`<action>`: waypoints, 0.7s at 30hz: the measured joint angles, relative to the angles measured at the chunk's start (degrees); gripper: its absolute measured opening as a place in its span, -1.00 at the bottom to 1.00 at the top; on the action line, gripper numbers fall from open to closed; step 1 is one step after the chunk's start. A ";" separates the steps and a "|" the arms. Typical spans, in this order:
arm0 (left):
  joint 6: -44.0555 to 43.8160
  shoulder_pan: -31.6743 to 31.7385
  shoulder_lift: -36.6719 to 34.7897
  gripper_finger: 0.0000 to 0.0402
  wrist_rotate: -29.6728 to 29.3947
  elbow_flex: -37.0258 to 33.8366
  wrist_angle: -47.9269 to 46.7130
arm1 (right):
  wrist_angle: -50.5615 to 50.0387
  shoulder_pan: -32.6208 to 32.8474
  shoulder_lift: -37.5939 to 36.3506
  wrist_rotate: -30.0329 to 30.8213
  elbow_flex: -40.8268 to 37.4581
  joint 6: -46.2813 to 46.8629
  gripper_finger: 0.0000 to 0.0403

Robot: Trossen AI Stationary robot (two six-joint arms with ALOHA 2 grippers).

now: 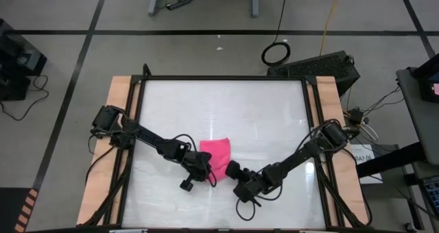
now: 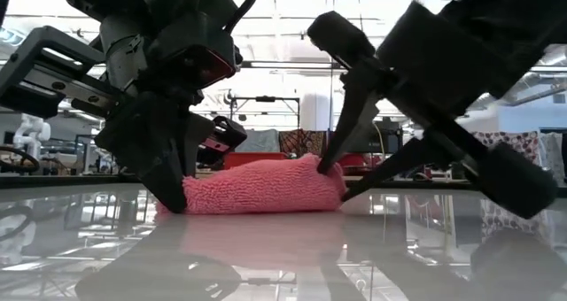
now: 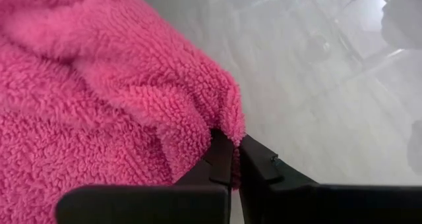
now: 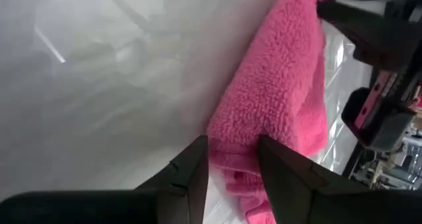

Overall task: Roll towel
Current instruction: Roll the pink towel

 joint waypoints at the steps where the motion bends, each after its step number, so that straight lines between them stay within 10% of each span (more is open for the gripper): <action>1: 0.00 0.00 0.00 -0.95 0.05 0.00 -0.03 | 0.21 -0.22 0.00 -0.02 0.00 -0.07 -0.39; 21: 1.67 -0.02 0.00 -0.95 0.32 0.02 -0.21 | 2.78 -4.96 0.00 -6.27 0.00 5.92 -0.46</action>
